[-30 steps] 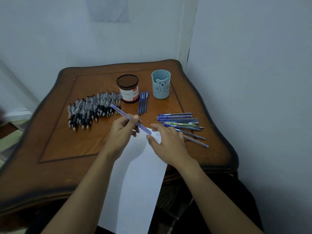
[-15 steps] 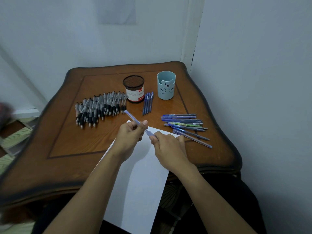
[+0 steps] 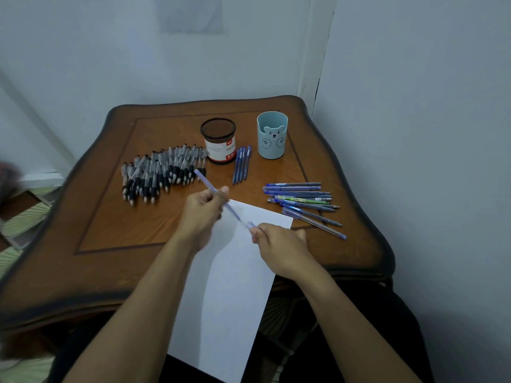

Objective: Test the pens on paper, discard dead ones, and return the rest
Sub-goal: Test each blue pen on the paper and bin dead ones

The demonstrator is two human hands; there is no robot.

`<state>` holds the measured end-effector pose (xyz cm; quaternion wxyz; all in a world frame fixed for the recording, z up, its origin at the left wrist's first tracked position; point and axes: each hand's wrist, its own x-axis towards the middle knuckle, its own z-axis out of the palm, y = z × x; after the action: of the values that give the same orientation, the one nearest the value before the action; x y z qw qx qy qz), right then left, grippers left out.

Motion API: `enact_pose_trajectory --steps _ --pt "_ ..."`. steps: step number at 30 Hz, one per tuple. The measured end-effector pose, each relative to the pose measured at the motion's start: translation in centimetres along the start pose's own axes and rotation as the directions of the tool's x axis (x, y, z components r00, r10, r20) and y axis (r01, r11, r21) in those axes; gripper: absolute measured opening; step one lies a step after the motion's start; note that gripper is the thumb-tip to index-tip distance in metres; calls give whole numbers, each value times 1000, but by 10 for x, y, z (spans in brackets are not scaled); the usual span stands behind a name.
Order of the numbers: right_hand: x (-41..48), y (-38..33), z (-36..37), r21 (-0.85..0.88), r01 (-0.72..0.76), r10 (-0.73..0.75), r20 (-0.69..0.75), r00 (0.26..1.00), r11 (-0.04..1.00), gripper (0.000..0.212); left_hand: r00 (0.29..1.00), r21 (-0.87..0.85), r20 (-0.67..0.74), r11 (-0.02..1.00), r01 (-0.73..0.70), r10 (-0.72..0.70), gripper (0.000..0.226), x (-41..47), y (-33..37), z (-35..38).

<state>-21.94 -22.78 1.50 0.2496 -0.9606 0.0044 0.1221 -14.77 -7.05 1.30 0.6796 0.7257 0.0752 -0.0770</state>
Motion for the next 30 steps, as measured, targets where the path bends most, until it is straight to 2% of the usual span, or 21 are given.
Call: enact_pose_trajectory --steps 2,6,11,15,17,21,23,30 --pt "-3 9 -3 45 -9 9 -7 1000 999 40 1000 20 -18 1000 -18 18 28 8 1 -14" --pt "-5 12 -10 14 8 -7 -77 997 1000 41 996 80 -76 996 -37 43 30 17 -8 -23" --pt "-4 18 -13 -22 -25 23 -102 995 999 43 964 104 -183 979 -175 192 21 16 -15 -27" --pt "-2 23 -14 -98 -65 41 -225 973 993 43 936 116 -206 957 -265 284 24 22 -18 -30" --pt "3 26 -14 -142 -68 24 -287 958 988 38 933 102 -187 951 -293 308 19 25 -17 -27" --pt "17 27 -12 -102 -36 -3 -361 932 994 31 943 140 -67 939 -315 327 9 35 -15 -21" --pt "25 26 -10 -122 -12 -37 -389 921 993 28 943 178 -52 933 -314 328 2 42 -15 -19" --pt "47 29 1 -198 -4 -70 -364 929 980 33 932 264 -40 904 -337 360 13 53 -16 0"
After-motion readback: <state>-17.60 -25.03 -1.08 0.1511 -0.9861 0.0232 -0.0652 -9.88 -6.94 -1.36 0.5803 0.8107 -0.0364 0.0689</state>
